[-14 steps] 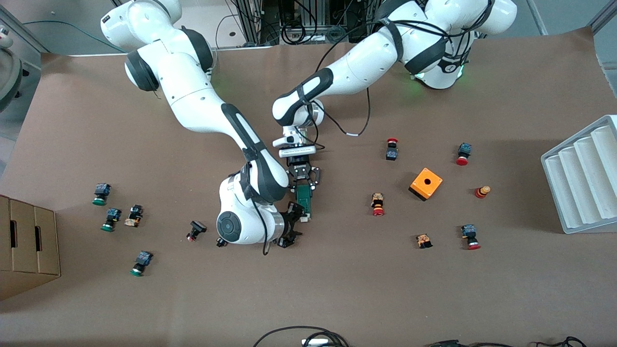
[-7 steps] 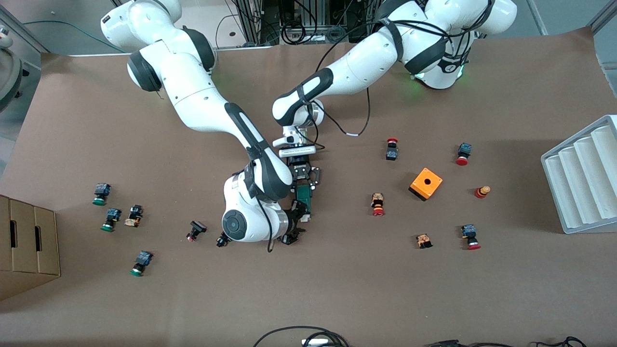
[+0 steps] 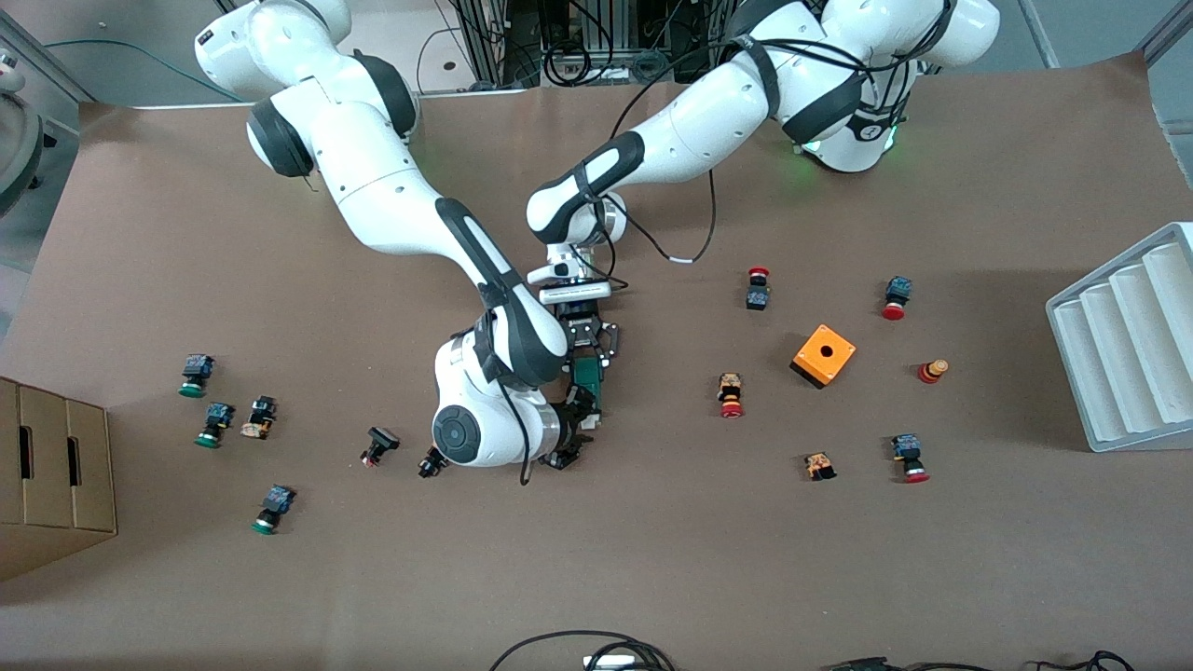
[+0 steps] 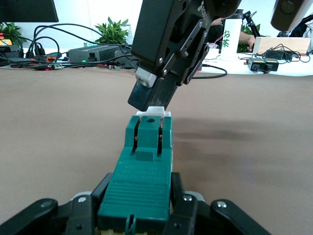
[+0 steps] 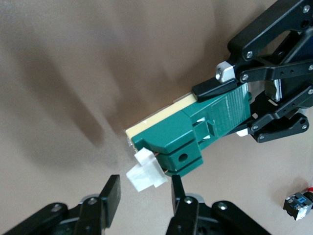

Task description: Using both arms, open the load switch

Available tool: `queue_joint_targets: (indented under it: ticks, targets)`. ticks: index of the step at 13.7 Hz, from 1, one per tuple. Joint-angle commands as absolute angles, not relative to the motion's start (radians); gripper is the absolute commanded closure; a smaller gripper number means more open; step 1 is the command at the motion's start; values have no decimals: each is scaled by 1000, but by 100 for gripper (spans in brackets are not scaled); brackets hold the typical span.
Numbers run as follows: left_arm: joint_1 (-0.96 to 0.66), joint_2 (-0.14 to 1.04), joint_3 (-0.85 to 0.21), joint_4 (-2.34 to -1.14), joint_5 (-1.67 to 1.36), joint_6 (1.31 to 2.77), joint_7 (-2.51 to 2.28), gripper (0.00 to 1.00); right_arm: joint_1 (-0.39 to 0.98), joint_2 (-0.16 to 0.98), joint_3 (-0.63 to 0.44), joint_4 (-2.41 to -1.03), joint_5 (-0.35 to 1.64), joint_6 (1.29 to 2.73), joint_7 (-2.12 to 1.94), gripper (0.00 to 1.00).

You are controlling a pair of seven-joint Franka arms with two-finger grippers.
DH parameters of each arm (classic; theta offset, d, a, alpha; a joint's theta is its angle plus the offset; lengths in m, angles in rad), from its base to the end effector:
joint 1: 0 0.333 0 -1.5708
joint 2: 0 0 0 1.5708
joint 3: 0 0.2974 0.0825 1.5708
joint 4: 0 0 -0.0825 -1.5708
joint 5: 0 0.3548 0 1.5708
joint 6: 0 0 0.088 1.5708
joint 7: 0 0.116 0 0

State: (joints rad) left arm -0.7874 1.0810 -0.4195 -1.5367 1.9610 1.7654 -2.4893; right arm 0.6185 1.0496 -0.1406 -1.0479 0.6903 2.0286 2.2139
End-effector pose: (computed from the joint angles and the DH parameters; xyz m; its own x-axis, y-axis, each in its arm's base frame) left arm 0.3472 -0.5455 0.0677 0.2881 0.0578 0.9559 0.1292 -0.9914 0.0211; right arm 0.6145 0.4041 0.1927 -0.4479 -0.8446 -0.2932 -0.8688 0.3337 0.3658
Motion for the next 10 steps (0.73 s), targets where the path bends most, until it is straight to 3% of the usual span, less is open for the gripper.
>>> queue_joint_targets:
  ticks: [1,2,10]
  targets:
    - [-787,1095,-425,-1519,1974,1764,-2500,53,612,1074,-132,-1006,719,2008,2229,51]
    - [-788,1094,-425,-1519,1974,1764,-2500,53,612,1074,-132,-1008,719,2006,2229,59]
    - [-788,1094,-425,-1517,1971,1764,-2500,53,609,1074,-133,-1009,719,1994,2227,55]
